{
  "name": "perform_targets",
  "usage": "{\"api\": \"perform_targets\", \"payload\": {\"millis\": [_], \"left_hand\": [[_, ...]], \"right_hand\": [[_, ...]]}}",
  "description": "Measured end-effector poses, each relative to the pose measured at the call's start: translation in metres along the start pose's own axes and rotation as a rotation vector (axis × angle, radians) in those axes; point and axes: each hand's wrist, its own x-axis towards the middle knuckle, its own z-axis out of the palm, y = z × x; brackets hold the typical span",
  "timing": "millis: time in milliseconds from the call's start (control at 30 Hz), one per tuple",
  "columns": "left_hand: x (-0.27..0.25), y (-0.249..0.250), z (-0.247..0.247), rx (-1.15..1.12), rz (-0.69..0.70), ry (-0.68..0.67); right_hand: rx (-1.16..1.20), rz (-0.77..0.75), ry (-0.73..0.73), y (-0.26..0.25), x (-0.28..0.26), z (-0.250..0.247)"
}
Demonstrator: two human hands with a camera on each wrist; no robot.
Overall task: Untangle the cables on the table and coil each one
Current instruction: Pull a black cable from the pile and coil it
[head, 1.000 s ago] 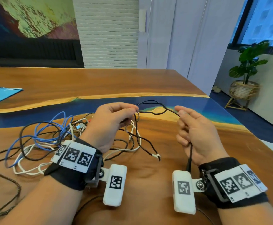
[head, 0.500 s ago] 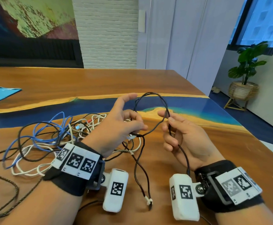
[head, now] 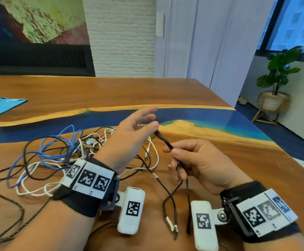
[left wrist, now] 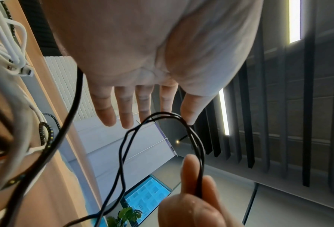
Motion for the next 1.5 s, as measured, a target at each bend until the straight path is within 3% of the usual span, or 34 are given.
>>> {"api": "perform_targets", "payload": {"millis": [100, 233, 300, 400, 533, 633, 733, 833, 933, 1000, 1133, 1233, 1367, 1500], "left_hand": [[0.001, 0.0, -0.004, 0.053, 0.01, -0.038], [0.001, 0.0, -0.007, 0.109, 0.009, -0.03], [0.001, 0.0, -0.004, 0.075, -0.014, -0.022], [0.002, 0.004, -0.003, -0.05, -0.083, 0.108], [0.006, 0.011, -0.017, -0.366, 0.004, 0.319], [0.005, 0.013, -0.021, -0.481, 0.032, 0.312], [0.005, 0.011, -0.02, -0.334, 0.07, 0.27], [0.007, 0.011, -0.02, -0.333, 0.129, 0.34], [0.008, 0.011, -0.023, -0.41, 0.157, 0.371], [0.008, 0.01, -0.023, -0.394, 0.162, 0.307], [0.005, 0.007, -0.02, -0.223, 0.16, 0.168], [0.006, 0.004, -0.016, -0.087, 0.144, 0.175], [0.007, 0.002, -0.017, -0.029, 0.087, 0.181], [0.004, 0.0, -0.013, 0.092, 0.023, 0.04]], "right_hand": [[-0.009, -0.002, 0.041, 0.001, 0.001, 0.002], [0.071, -0.026, 0.298, 0.001, 0.008, -0.004], [0.07, -0.04, 0.359, 0.002, 0.01, -0.005], [0.091, -0.054, 0.439, 0.0, 0.01, -0.006], [0.174, -0.045, 0.59, -0.002, 0.012, -0.017], [0.167, -0.032, 0.625, 0.001, 0.014, -0.019], [0.217, -0.024, 0.654, 0.001, 0.014, -0.022], [0.3, -0.016, 0.675, 0.0, 0.014, -0.026], [0.347, -0.01, 0.679, 0.0, 0.014, -0.026], [0.369, -0.016, 0.674, 0.0, 0.015, -0.023], [0.382, -0.048, 0.638, -0.002, 0.015, -0.02], [0.395, -0.087, 0.592, -0.005, 0.012, -0.018], [0.363, -0.13, 0.463, -0.01, 0.007, -0.014], [0.3, -0.141, 0.254, -0.012, 0.001, -0.005]]}}
